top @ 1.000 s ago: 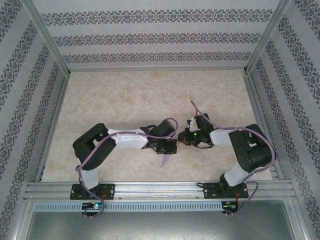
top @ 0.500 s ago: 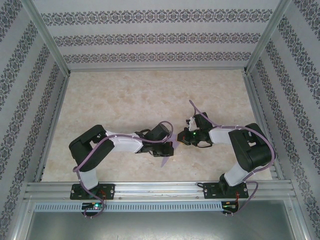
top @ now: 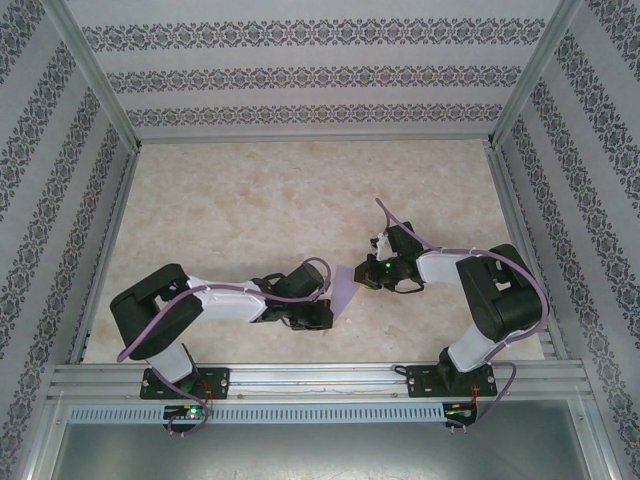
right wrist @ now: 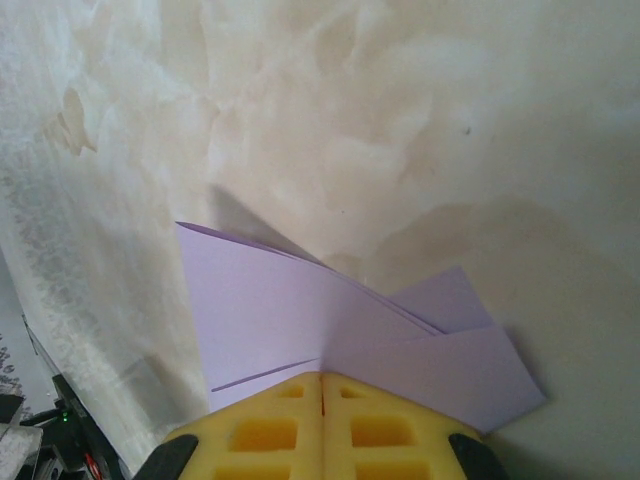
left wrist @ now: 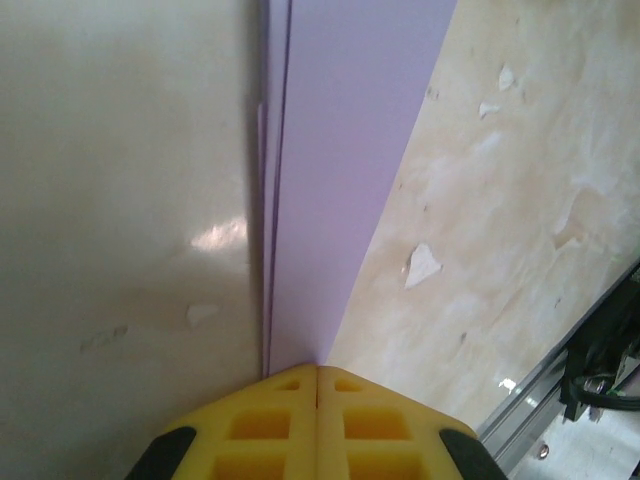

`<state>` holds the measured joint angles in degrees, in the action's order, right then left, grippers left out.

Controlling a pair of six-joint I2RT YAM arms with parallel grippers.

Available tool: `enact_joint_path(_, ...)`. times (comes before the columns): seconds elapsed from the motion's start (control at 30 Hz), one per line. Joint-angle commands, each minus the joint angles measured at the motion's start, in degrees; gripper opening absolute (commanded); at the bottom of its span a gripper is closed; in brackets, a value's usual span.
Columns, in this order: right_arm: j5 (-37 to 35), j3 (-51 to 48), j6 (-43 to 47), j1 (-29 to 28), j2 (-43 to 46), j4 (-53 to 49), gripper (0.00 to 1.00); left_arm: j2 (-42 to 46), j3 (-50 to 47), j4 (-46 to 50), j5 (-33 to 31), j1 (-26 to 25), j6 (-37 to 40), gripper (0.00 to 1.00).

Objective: Fold a paper plane with a square sheet of paper (fold left side to right side)
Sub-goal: Perform the fifth fold on the wing at the bottom-center of the table.

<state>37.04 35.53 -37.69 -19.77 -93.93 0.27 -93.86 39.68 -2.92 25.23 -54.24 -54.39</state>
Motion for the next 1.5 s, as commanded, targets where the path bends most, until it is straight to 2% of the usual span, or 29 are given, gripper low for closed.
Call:
enact_joint_path(0.0, -11.3, -1.9, 1.9, -0.6, -4.1, -7.2, 0.00, 1.8, -2.1, 4.9, 0.6, -1.6, -1.3, 0.00)
enact_joint_path(0.43, -10.3, -0.9, 2.0, -0.7, -3.6, -7.4, 0.00, 7.1, -5.5, 7.5, -1.4, -3.7, -3.0, 0.00)
enact_joint_path(0.67, -5.4, 2.0, 1.0, -1.1, 2.6, -5.6, 0.01, 17.9, -4.6, 11.5, -5.4, -1.8, -1.1, 0.11)
enact_joint_path(0.8, -4.5, 4.9, 1.3, -1.1, 7.0, -6.3, 0.17, 24.7, -4.6, 12.9, -7.1, 2.9, 0.9, 0.21)
enact_joint_path(1.0, -11.2, 4.7, 4.9, 0.2, 15.3, -12.5, 0.43, 27.3, -3.6, 9.2, -5.6, 7.9, 3.6, 0.36)
enact_joint_path(1.17, -14.4, 0.3, 6.6, 2.8, 22.6, -15.5, 0.60, 22.5, -1.6, 3.3, -1.6, 9.2, 4.7, 0.43)
enact_joint_path(1.33, -15.0, -4.5, 6.4, 6.0, 29.6, -18.2, 0.78, 14.0, 2.8, 1.3, 1.2, 9.4, 7.6, 0.43)
enact_joint_path(1.47, -13.5, -7.5, 5.0, 7.9, 33.6, -19.4, 0.86, 7.0, 6.7, 0.2, 3.0, 9.4, 9.2, 0.42)
